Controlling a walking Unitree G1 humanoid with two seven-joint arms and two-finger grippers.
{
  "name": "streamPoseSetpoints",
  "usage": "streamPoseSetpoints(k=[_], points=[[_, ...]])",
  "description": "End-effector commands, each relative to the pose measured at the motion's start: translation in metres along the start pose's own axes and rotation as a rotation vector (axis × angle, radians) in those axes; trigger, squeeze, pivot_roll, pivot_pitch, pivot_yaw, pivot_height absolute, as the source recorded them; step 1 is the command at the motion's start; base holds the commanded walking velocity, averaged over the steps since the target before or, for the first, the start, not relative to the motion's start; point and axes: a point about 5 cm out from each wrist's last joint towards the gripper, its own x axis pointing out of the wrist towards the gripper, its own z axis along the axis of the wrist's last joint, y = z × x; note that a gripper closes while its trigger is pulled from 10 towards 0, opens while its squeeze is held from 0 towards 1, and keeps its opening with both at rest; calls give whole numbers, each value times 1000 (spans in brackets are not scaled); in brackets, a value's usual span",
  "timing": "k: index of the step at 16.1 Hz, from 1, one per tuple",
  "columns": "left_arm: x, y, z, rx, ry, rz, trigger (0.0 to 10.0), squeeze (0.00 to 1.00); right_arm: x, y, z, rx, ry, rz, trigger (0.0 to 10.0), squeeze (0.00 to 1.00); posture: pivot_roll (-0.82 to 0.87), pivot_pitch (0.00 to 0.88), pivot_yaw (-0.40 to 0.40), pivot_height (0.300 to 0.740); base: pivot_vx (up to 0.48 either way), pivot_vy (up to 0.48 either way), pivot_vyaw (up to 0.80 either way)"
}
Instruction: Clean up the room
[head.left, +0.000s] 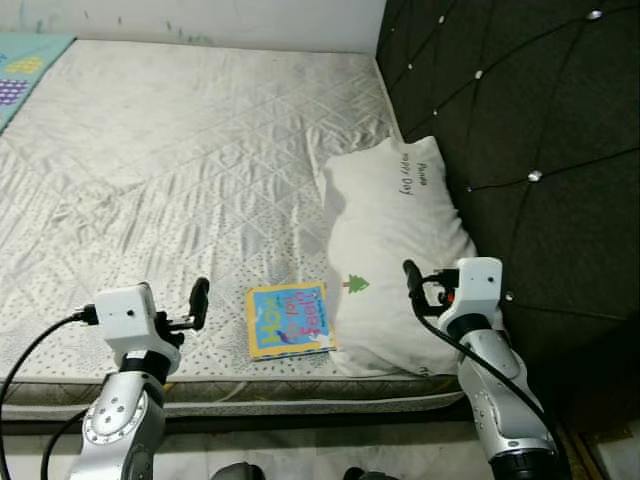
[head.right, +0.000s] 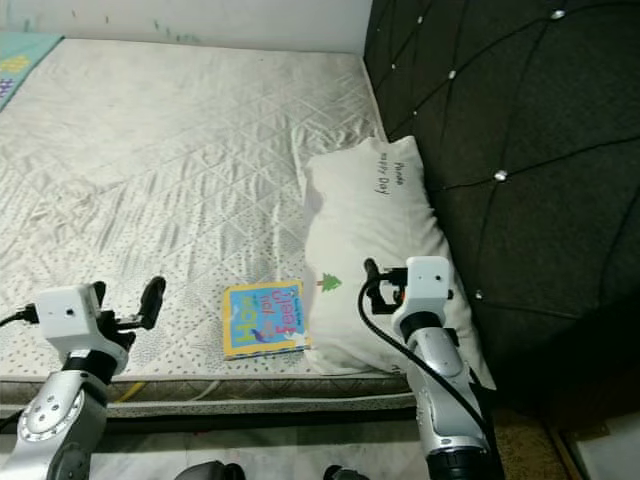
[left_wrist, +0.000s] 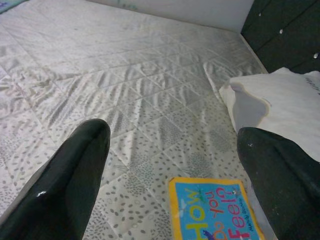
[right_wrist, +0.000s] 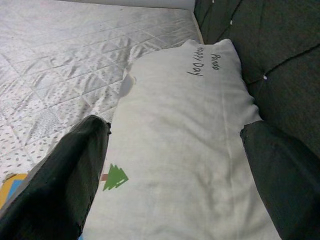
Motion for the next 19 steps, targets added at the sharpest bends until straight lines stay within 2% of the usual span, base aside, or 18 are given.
streamPoseSetpoints(k=[1, 15, 19], points=[[-1, -3, -1, 2, 8, -7, 10000, 0, -1, -8, 1, -7, 4, -20, 10000, 0, 28, 165, -42, 740, 0, 0, 0], [-1, -3, -2, -5, 12, 6, 10000, 0, -2, 0, 3, 8, -1, 34, 10000, 0, 25, 164, -50, 740, 0, 0, 0], [-1, -3, -2, -5, 12, 10, 10000, 0, -1, 0, 3, 10, -1, 38, 10000, 0, 25, 167, -50, 708, 0, 0, 0]])
